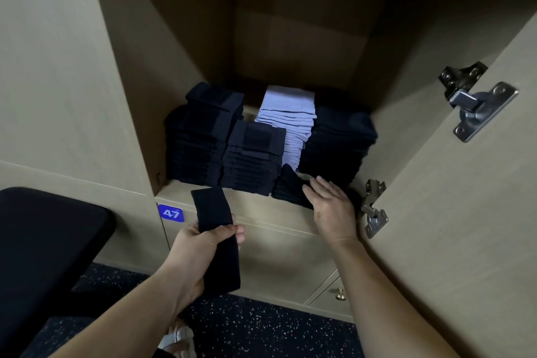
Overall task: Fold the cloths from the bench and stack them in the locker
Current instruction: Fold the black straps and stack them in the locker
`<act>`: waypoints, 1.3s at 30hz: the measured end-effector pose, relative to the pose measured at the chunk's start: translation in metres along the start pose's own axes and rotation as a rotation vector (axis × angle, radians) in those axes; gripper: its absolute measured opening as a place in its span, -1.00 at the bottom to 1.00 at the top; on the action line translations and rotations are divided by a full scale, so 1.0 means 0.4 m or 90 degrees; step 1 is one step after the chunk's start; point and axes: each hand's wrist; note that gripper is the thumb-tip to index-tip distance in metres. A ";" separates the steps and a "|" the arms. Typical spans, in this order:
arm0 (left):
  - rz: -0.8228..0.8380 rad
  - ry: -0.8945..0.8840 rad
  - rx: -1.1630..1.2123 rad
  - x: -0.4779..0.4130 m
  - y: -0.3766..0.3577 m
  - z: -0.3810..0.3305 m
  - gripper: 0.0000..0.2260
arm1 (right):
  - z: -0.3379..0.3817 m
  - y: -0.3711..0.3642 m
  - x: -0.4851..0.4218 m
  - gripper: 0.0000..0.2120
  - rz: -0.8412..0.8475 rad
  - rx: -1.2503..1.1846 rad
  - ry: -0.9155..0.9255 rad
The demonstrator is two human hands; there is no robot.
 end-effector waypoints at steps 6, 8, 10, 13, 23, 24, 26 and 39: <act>-0.003 0.012 -0.002 0.000 -0.007 0.000 -0.81 | 0.002 -0.022 0.018 -0.49 0.020 -0.024 -0.026; -0.004 0.012 -0.002 0.002 -0.011 -0.001 -0.81 | 0.011 -0.019 0.020 -0.47 0.011 -0.036 -0.030; -0.005 0.010 -0.001 0.004 -0.015 -0.002 -0.81 | 0.020 -0.013 0.023 -0.47 -0.007 -0.049 -0.037; -0.003 0.009 -0.004 0.008 -0.022 -0.003 -0.80 | 0.031 -0.002 0.025 -0.49 -0.003 -0.055 -0.094; 0.009 0.012 -0.011 0.021 -0.035 -0.009 -0.82 | 0.057 -0.020 0.012 -0.60 0.133 0.019 -0.128; 0.013 0.015 -0.009 0.024 -0.035 -0.011 -0.80 | 0.057 -0.017 0.009 -0.61 0.137 0.029 -0.116; 0.023 0.019 -0.007 0.030 -0.034 -0.016 -0.78 | 0.060 -0.004 0.006 -0.60 0.157 0.036 -0.106; -0.009 -0.014 -0.060 0.113 -0.045 -0.043 -0.85 | 0.265 0.299 0.027 -0.79 0.141 -0.665 -0.285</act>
Point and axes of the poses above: each hand's wrist, its own x-axis away from the middle knuckle, its own y-axis out of the back of the hand, z = x × y, and after that the axes turned 5 degrees about y, right-handed
